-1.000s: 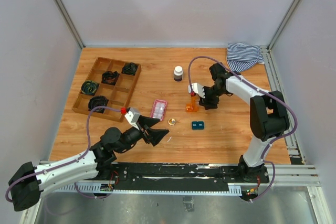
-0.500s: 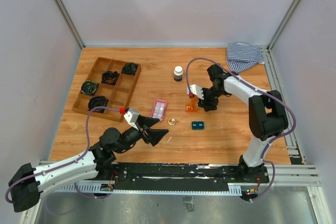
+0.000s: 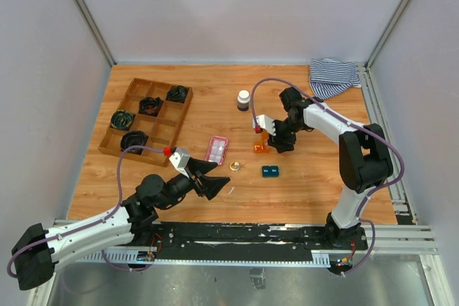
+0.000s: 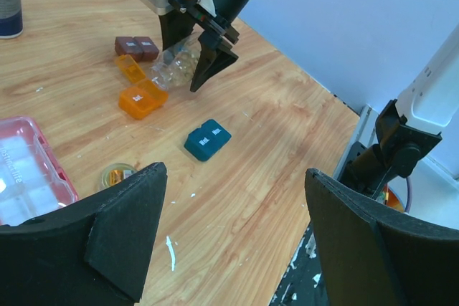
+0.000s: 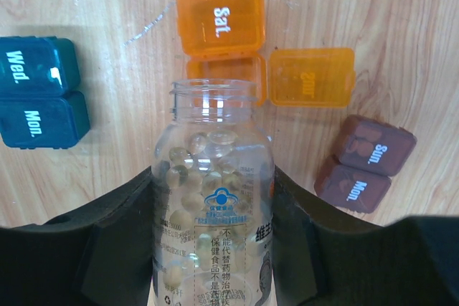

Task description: Sort the pills into containers

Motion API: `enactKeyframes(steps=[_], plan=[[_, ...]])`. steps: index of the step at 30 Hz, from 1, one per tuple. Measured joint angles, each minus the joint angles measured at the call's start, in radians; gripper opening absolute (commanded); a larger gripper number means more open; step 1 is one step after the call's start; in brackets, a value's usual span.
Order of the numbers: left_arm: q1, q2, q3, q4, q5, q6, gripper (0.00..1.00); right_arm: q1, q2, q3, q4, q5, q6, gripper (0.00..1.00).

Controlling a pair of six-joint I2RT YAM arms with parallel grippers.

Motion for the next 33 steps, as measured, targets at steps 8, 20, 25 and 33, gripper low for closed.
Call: enactKeyframes(steps=[8,20,25,33], plan=[[0.0,-0.001,0.0,-0.004,0.0,0.0,0.84,0.019,0.0,0.0,-0.006,0.001,0.018,0.06],[0.0,-0.001,0.0,-0.006,0.0,0.0,0.84,0.024,0.0,0.002,-0.008,0.034,0.046,0.04],[0.0,-0.001,0.0,-0.006,0.0,0.0,0.84,0.024,0.0,0.002,0.0,0.049,0.053,0.04],[0.0,-0.001,0.0,-0.007,0.0,0.0,0.84,0.026,0.0,0.002,0.016,0.073,0.069,0.04]])
